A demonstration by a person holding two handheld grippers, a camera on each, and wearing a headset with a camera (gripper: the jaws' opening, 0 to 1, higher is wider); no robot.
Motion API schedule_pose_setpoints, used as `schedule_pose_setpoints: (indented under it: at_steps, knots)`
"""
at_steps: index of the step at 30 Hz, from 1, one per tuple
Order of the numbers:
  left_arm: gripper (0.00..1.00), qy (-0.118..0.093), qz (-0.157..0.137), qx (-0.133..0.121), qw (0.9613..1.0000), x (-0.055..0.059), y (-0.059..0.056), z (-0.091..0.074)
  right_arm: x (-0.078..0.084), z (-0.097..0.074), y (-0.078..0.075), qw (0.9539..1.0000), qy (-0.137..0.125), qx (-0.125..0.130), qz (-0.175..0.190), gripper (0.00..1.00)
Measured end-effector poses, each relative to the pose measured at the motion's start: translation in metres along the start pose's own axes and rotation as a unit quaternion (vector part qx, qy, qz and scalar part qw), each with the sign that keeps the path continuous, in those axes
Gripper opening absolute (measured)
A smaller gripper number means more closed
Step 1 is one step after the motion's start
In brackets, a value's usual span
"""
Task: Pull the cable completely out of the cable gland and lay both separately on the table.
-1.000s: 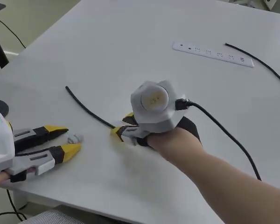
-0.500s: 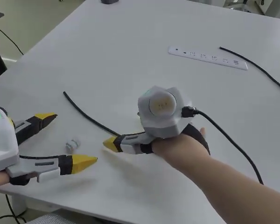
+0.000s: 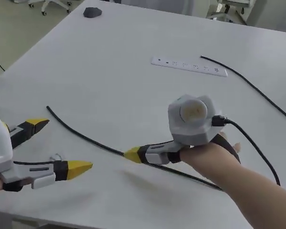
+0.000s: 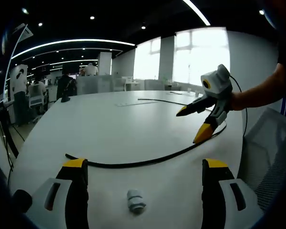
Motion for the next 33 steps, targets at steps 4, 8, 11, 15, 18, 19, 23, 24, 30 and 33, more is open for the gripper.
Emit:
schedule_pose_setpoints:
  at_steps: [4, 8, 11, 15, 18, 19, 23, 24, 30, 33]
  knots:
    - [0.99, 0.009, -0.005, -0.002, 0.9999, -0.006, -0.004, 0.005, 0.015, -0.028, -0.023, 0.9991, 0.004, 0.032, 0.028, 1.0]
    - [0.99, 0.015, -0.007, -0.004, 0.9999, -0.019, -0.011, 0.009, 0.036, -0.055, -0.044, 0.9955, 0.019, 0.065, 0.066, 1.0]
    - [0.99, 0.014, -0.008, -0.002, 0.9999, -0.035, -0.02, 0.012, 0.049, -0.078, -0.055, 0.9918, 0.013, 0.085, 0.094, 1.0]
    - [0.99, 0.01, -0.005, 0.003, 0.9999, -0.053, -0.032, 0.016, 0.065, -0.108, -0.07, 0.9849, -0.002, 0.109, 0.134, 1.0]
    - [0.99, 0.024, 0.001, 0.01, 0.9997, -0.056, -0.041, 0.019, 0.077, -0.127, -0.079, 0.9813, -0.003, 0.122, 0.148, 1.0]
    - [0.99, 0.027, 0.001, 0.01, 0.9996, -0.057, -0.043, 0.021, 0.081, -0.134, -0.083, 0.9801, -0.006, 0.129, 0.151, 1.0]
    - [0.99, 0.045, 0.003, 0.008, 0.9989, -0.057, -0.048, 0.023, 0.091, -0.156, -0.092, 0.9736, -0.013, 0.143, 0.177, 1.0]
    - [0.99, 0.045, 0.002, 0.008, 0.9989, -0.058, -0.049, 0.024, 0.093, -0.159, -0.094, 0.9729, -0.013, 0.148, 0.177, 1.0]
    - [0.99, 0.062, 0.004, 0.003, 0.9981, -0.058, -0.05, 0.025, 0.1, -0.165, -0.093, 0.9733, -0.002, 0.158, 0.166, 1.0]
    - [0.99, 0.063, -0.002, 0.002, 0.998, -0.059, -0.049, 0.025, 0.104, -0.166, -0.09, 0.9741, 0.005, 0.157, 0.162, 1.0]
Point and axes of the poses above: the centre of the closed fingertips' face, and the gripper's own axes: z roughly forward along the fingers, y roughly to its left, x roughly out of its underside, the point moved 5 cm from there along -z, roughly backward along the fingers, and after that the axes turned 5 degrees about y, right-handed, at the moved point
